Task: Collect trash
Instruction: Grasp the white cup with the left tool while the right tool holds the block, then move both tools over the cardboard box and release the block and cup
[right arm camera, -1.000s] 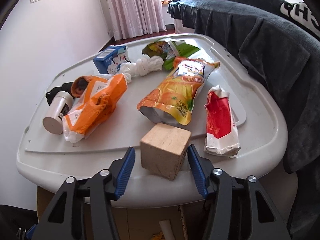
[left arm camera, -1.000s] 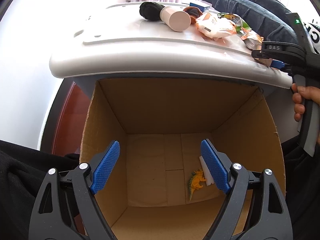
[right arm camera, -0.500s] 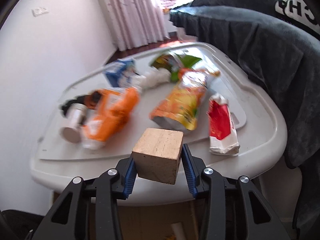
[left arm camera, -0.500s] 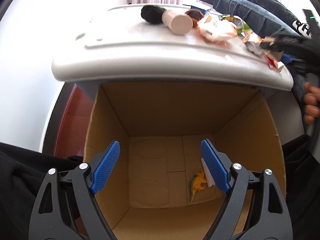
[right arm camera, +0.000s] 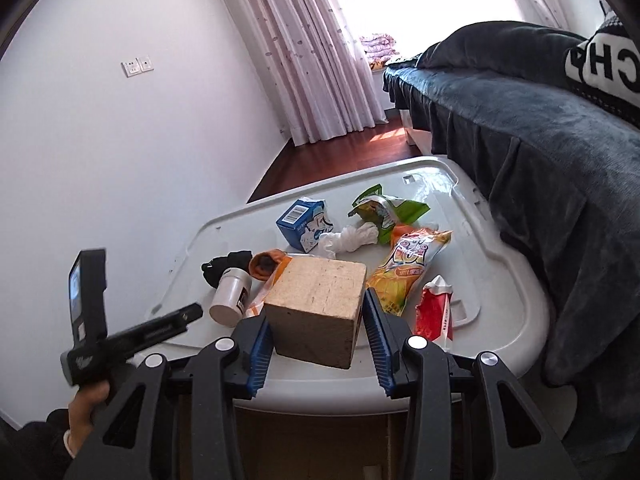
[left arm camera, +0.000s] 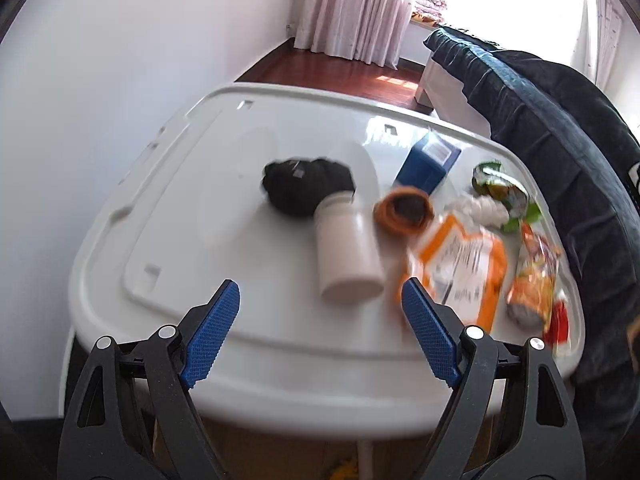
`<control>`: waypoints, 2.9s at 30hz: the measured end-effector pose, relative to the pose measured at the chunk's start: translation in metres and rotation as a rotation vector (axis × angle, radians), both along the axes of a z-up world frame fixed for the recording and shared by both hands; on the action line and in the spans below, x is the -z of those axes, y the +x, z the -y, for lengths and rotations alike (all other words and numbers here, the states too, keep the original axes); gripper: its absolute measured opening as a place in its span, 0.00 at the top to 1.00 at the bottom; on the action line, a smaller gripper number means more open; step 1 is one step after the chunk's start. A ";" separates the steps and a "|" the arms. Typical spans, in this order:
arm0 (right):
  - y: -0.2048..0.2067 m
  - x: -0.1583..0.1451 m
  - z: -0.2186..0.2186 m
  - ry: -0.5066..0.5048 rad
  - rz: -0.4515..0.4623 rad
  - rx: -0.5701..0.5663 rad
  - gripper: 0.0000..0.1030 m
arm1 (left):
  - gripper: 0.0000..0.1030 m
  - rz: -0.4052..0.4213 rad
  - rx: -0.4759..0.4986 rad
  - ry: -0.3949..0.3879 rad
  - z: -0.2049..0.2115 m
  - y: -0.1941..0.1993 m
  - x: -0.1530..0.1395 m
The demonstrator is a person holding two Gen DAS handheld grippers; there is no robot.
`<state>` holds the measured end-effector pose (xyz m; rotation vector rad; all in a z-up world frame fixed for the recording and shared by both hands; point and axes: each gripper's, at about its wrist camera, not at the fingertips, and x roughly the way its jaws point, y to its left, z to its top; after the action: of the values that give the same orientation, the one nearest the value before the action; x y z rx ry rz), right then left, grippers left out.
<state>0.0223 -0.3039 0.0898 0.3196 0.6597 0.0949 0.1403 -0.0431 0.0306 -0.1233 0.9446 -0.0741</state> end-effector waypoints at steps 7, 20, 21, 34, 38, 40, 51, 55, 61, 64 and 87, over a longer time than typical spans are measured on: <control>-0.002 0.001 0.000 0.024 -0.008 -0.011 0.59 | 0.21 -0.104 0.011 0.031 0.013 0.056 0.041; 0.011 0.013 -0.012 0.019 -0.055 -0.036 0.59 | 0.55 0.008 0.099 0.095 0.018 0.046 0.057; 0.012 0.014 -0.012 0.017 -0.057 -0.036 0.59 | 0.55 0.017 0.103 0.089 0.016 0.040 0.052; -0.008 0.025 -0.043 -0.039 -0.045 -0.092 0.59 | 0.55 0.084 0.131 0.054 -0.033 -0.103 -0.017; -0.044 0.043 -0.066 -0.065 -0.070 -0.126 0.59 | 0.55 0.062 0.115 0.059 -0.053 -0.151 -0.003; -0.062 0.060 -0.074 -0.043 -0.119 -0.131 0.59 | 0.55 0.037 0.111 0.061 -0.061 -0.171 0.011; -0.082 0.103 -0.116 -0.135 -0.233 -0.200 0.59 | 0.55 -0.086 0.189 0.080 -0.052 -0.196 0.068; -0.081 0.106 -0.108 -0.110 -0.250 -0.173 0.59 | 0.55 -0.105 0.186 0.082 -0.052 -0.195 0.073; -0.080 0.108 -0.106 -0.099 -0.259 -0.176 0.59 | 0.55 -0.117 0.194 0.092 -0.051 -0.195 0.076; -0.079 0.108 -0.106 -0.097 -0.260 -0.175 0.59 | 0.55 -0.116 0.198 0.097 -0.050 -0.196 0.077; -0.069 0.081 -0.050 -0.062 -0.222 0.068 0.32 | 0.18 -0.211 0.183 0.104 -0.020 -0.158 0.102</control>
<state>-0.0466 -0.2541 0.0087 0.2946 0.8693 -0.0271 -0.0176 -0.0231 -0.0713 0.0531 1.1673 -0.1834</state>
